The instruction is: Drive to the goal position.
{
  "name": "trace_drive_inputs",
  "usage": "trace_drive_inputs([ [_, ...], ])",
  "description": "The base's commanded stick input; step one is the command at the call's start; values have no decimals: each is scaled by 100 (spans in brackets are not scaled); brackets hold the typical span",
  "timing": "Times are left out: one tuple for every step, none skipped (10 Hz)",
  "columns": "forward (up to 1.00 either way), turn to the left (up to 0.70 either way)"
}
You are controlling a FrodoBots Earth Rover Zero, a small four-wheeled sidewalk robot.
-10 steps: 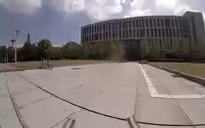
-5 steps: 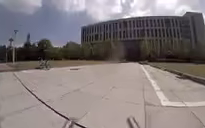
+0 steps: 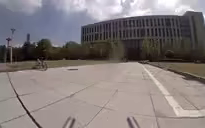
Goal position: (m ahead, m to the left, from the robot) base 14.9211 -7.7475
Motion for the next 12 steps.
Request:
trace_drive_inputs([
  [70, -10],
  [70, -35],
  [70, -35],
  [70, -35],
  [70, -35],
  [70, -35],
  [70, 0],
  [70, 0],
  [70, 0],
  [70, 0],
  [70, 0],
  [70, 0],
])
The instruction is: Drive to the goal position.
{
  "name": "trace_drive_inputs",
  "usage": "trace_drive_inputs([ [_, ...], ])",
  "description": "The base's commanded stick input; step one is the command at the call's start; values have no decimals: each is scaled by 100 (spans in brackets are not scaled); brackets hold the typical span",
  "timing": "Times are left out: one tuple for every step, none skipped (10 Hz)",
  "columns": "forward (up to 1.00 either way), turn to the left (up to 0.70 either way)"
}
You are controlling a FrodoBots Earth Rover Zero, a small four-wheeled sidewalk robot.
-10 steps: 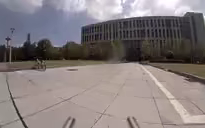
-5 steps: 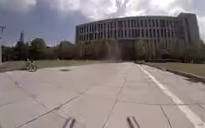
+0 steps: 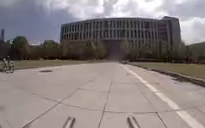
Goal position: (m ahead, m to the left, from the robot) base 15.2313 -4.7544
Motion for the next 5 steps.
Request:
trace_drive_inputs([
  [70, 0],
  [70, 0],
  [70, 0],
  [70, 0],
  [70, 0],
])
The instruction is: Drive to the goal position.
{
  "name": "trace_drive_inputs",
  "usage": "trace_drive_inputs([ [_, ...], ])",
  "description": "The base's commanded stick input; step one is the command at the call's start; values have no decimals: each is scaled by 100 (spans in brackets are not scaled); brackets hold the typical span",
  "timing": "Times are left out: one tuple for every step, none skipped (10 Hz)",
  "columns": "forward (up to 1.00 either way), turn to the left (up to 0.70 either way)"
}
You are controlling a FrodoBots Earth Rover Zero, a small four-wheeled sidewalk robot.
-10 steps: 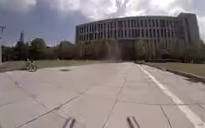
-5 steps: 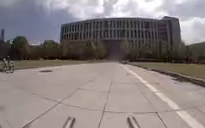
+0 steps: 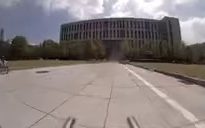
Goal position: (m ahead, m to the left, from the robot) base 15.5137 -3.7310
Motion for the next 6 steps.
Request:
trace_drive_inputs([
  [70, 0],
  [70, 0],
  [70, 0],
  [70, 0],
  [70, 0],
  [70, 0],
])
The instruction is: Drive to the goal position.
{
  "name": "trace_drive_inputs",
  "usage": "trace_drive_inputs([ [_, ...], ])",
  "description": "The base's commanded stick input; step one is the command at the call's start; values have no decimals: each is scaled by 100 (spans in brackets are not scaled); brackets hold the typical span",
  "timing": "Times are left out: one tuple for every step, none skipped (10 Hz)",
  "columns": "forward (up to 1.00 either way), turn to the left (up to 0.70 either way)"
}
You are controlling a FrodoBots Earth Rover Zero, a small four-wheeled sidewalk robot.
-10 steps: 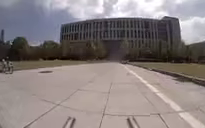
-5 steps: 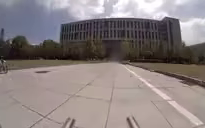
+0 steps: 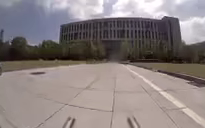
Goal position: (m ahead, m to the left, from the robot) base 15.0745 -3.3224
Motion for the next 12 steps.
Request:
trace_drive_inputs([
  [70, 0],
  [70, 0],
  [70, 0],
  [70, 0],
  [70, 0],
  [70, 0],
  [70, 0],
  [70, 0],
  [70, 0],
  [70, 0],
  [70, 0],
  [70, 0],
])
